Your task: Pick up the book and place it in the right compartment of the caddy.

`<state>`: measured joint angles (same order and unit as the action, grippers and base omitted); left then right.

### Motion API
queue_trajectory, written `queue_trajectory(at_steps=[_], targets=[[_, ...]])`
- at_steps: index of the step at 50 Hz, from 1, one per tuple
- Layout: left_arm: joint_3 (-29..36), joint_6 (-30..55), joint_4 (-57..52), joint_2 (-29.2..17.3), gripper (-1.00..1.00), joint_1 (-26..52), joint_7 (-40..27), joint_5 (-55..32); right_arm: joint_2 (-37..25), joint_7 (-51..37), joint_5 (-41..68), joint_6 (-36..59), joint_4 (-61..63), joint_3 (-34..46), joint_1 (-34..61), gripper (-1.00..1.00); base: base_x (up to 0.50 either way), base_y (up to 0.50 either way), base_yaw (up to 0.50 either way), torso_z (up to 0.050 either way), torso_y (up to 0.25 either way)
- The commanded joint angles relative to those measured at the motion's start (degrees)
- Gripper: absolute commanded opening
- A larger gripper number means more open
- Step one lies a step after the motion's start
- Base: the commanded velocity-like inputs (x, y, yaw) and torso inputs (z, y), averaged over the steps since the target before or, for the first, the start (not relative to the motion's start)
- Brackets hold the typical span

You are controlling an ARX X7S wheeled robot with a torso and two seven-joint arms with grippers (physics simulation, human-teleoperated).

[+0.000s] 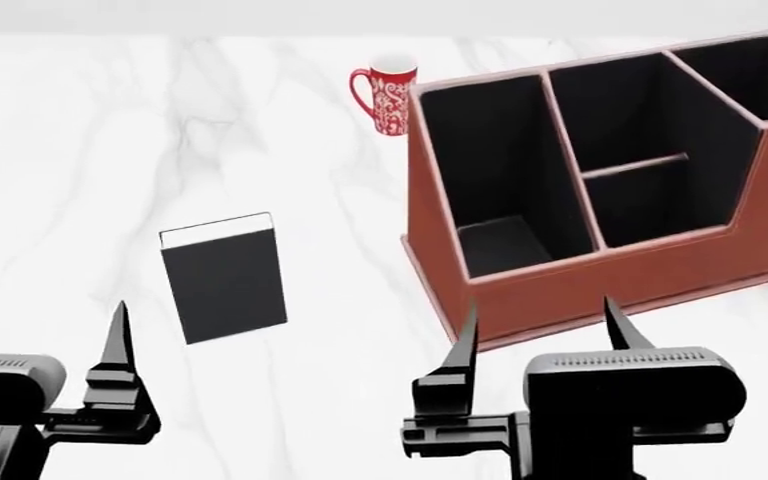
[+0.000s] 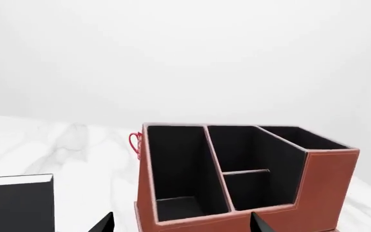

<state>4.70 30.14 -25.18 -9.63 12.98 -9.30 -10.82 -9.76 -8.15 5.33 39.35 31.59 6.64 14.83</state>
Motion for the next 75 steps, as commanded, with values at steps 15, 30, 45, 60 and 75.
queue_trajectory(at_steps=[15, 30, 45, 60, 75], targets=[[-26.91, 14.90, -15.03, -7.17, 1.00, 1.40, -9.55, -5.46, -0.13, 0.83, 6.02, 17.70, 3.38, -3.37, 15.23, 1.00, 0.50, 0.00, 0.00, 0.000, 0.000], [-63.31, 17.95, -18.42, -9.57, 1.00, -7.38, -7.57, -10.14, -0.48, 0.48, 6.13, 18.95, -0.27, -2.56, 21.05, 1.00, 0.50, 0.00, 0.00, 0.000, 0.002], [-71.58, 15.15, -16.34, -8.62, 1.00, -10.24, -6.07, -10.21, -0.82, 0.01, 6.24, 18.83, -1.46, -1.83, 21.89, 1.00, 0.50, 0.00, 0.00, 0.000, 0.001], [-72.48, 15.06, -16.43, -8.28, 1.00, -10.21, -5.70, -11.08, -0.23, -0.83, 7.35, 23.78, -1.91, -1.38, 23.98, 1.00, 0.37, 0.00, 0.00, 0.000, 0.002], [-72.58, 14.70, -16.19, -8.28, 1.00, -10.55, -5.28, -11.38, -1.69, -0.06, 8.56, 29.99, 1.29, 2.53, 28.21, 1.00, 0.13, 0.02, 0.00, 0.000, 0.000]])
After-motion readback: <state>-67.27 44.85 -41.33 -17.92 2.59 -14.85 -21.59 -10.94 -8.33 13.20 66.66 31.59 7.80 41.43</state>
